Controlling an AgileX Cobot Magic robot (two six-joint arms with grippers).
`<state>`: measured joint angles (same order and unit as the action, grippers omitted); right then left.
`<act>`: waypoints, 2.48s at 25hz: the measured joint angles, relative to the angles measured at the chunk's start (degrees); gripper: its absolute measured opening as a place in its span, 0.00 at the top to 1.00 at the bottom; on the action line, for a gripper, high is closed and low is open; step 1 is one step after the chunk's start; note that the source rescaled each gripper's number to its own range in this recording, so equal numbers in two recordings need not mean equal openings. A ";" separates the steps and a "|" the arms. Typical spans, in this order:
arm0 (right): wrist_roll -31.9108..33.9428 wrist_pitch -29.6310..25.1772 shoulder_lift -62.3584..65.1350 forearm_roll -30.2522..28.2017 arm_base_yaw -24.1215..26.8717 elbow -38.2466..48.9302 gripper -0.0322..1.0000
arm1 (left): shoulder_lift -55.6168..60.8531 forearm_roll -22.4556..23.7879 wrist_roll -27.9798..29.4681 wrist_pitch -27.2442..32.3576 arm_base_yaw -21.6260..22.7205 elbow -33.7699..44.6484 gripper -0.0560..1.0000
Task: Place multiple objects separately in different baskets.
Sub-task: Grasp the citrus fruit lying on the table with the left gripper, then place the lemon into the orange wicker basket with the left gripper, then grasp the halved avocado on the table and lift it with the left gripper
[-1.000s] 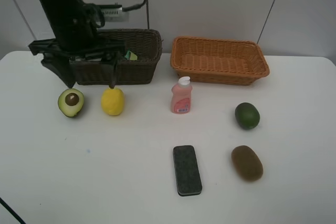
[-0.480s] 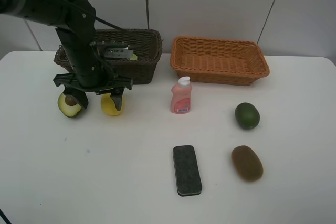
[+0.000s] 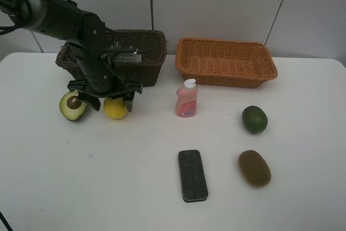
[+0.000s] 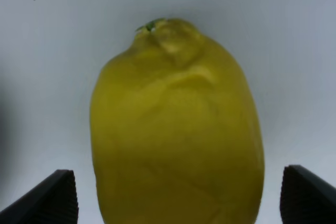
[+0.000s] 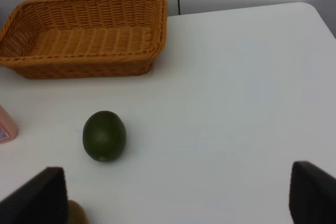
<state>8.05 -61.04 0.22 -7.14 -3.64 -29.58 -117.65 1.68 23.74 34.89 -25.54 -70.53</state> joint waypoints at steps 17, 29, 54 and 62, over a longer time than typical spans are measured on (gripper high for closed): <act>0.00 0.00 0.00 0.05 0.00 0.00 0.00 | 7.59 -2.50 -7.22 12.03 0.00 -5.51 0.46; 0.00 0.00 0.00 0.05 0.00 0.00 0.00 | -2.04 -11.95 -22.08 11.23 -7.91 -33.78 0.46; 0.00 0.00 0.00 0.00 0.00 0.00 0.00 | -21.43 -11.88 -20.75 11.13 -9.14 -54.75 0.00; 0.00 0.00 0.00 0.00 0.00 0.00 0.00 | -11.44 -10.54 -19.39 33.83 -9.14 -54.06 0.00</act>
<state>8.05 -61.04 0.22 -7.14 -3.64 -29.58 -129.09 -8.86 4.35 68.71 -34.68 -124.59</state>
